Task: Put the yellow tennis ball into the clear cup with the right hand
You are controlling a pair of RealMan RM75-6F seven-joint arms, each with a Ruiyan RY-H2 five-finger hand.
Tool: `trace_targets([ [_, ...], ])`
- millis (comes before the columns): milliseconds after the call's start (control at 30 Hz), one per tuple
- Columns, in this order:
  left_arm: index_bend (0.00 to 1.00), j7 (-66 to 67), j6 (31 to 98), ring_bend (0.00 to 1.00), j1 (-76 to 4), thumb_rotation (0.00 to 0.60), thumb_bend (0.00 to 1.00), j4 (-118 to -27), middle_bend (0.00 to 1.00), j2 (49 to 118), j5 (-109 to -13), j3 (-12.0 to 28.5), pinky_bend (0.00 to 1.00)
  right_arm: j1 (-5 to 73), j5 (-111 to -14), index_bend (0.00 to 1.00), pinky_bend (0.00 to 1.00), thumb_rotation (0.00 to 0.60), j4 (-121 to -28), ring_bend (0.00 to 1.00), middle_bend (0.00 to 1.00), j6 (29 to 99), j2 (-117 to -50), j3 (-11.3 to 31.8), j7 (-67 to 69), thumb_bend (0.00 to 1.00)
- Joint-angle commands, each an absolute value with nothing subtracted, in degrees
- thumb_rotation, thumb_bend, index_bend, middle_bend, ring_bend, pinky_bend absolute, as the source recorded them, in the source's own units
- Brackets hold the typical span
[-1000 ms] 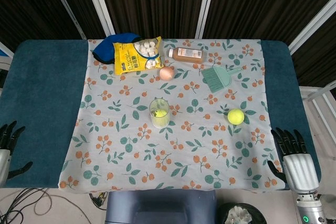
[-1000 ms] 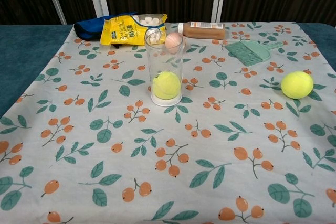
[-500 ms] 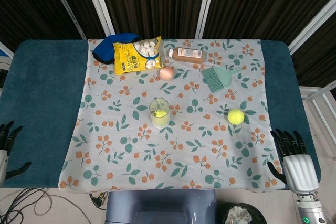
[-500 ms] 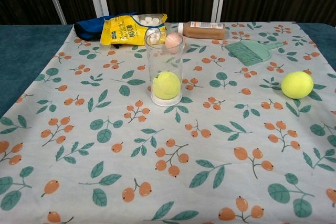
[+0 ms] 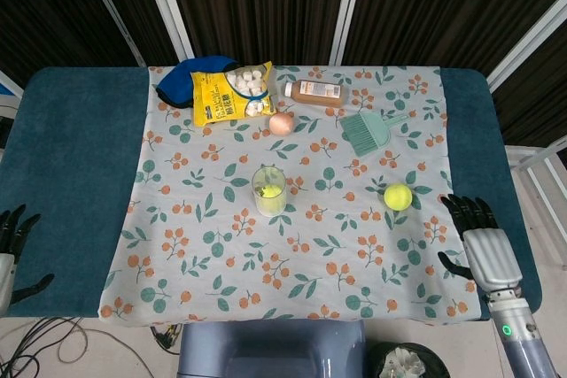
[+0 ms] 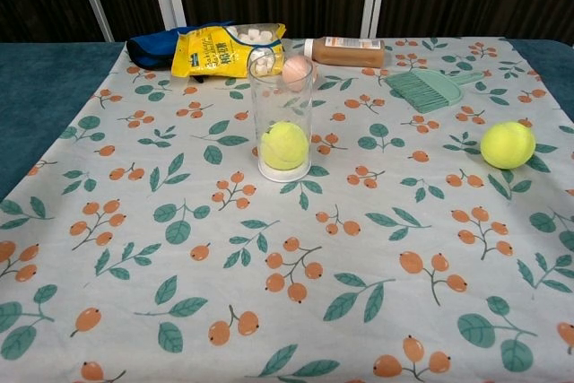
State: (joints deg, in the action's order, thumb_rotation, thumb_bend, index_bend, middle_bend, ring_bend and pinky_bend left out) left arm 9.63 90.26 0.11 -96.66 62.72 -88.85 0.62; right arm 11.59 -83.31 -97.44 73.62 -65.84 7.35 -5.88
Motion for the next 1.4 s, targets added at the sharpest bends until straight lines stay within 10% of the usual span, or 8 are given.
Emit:
trace_targets([
  [33,0.13,9.8,90.1,0.00,0.1,0.600,0.00,-96.6,0.00,62.8,-88.6,0.7,0.05,19.1,-74.5,0.01,0.01,0.600,-97.7,0.06,0.08,63.7,-66.2,12.4,-8.7,0.34],
  [467,0.13,9.9,89.1,0.00,-0.4,0.600,0.00,-96.2,0.00,63.1,-87.5,1.1,0.05,31.8,-56.9,0.01,0.01,0.600,-89.3,0.05,0.08,51.2,-74.0,17.1,-18.7,0.34],
  [1400,0.13,10.0,89.0,0.00,-0.5,0.600,0.00,-96.0,0.00,63.1,-86.8,1.4,0.05,36.1,-46.6,0.02,0.01,0.600,-78.6,0.06,0.08,46.6,-80.1,12.7,-19.5,0.34],
])
